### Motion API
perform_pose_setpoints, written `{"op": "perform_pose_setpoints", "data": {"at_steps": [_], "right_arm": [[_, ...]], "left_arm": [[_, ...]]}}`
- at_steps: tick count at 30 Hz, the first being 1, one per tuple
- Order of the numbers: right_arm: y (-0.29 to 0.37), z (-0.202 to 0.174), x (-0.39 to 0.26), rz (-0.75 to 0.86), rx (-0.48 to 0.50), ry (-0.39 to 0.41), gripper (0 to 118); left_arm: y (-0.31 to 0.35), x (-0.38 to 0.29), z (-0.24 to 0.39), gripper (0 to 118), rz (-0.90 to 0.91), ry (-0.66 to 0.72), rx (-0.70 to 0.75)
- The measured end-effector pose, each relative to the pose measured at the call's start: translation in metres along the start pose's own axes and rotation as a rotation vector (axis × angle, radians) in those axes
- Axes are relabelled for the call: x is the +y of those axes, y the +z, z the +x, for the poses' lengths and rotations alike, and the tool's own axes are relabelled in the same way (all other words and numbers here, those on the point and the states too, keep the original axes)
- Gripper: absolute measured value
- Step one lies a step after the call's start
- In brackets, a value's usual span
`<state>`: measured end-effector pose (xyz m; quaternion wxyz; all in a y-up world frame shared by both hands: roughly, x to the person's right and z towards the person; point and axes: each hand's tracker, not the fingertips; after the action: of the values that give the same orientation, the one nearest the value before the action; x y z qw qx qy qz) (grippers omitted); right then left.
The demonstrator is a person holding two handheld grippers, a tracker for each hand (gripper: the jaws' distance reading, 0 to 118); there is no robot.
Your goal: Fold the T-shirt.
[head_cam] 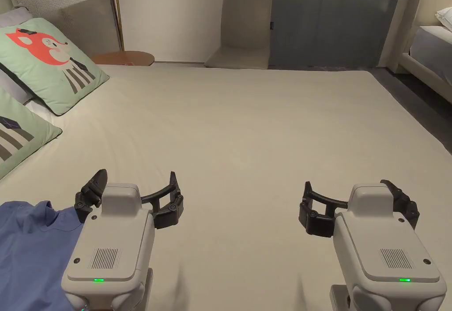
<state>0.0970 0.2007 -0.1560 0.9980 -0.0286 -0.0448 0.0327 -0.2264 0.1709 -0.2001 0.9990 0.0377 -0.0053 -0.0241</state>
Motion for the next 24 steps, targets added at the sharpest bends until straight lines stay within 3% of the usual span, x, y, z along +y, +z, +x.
{"op": "perform_pose_setpoints", "data": {"at_steps": [24], "right_arm": [[-0.0057, 0.0009, -0.0054, 0.010, 0.011, 0.016, 118]], "left_arm": [[0.0006, 0.0007, -0.0010, 111, 0.009, -0.011, -0.008]]}}
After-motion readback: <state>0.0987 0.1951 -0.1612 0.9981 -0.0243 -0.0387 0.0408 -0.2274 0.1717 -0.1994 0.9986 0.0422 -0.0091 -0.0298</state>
